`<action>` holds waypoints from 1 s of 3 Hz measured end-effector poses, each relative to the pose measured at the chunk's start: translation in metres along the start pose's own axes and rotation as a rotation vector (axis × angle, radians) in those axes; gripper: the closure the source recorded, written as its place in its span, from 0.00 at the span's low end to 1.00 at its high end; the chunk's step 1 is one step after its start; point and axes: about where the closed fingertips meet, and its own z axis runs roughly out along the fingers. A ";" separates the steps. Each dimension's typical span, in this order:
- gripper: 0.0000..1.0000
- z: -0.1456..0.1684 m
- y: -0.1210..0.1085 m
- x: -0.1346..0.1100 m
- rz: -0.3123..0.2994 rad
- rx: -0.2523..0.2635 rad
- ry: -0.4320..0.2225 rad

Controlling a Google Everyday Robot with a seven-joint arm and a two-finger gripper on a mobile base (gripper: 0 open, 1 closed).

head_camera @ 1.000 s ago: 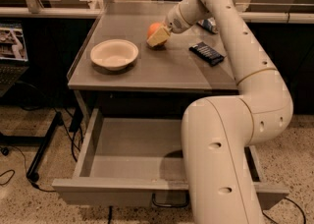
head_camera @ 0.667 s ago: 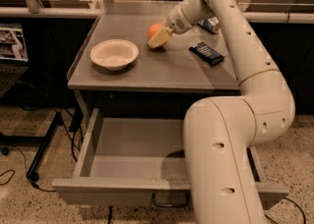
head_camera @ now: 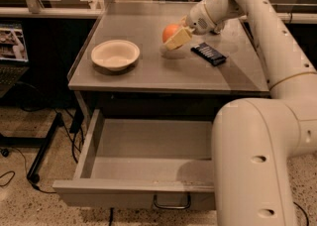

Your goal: Place orange into top drawer

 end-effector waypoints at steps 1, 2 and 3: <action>1.00 -0.038 0.018 0.005 0.028 0.030 -0.042; 1.00 -0.091 0.042 -0.014 0.037 0.122 -0.148; 1.00 -0.089 0.049 -0.012 0.060 0.146 -0.181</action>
Offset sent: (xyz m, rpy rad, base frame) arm -0.1581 -0.0238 0.0084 0.2234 0.0017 -0.1681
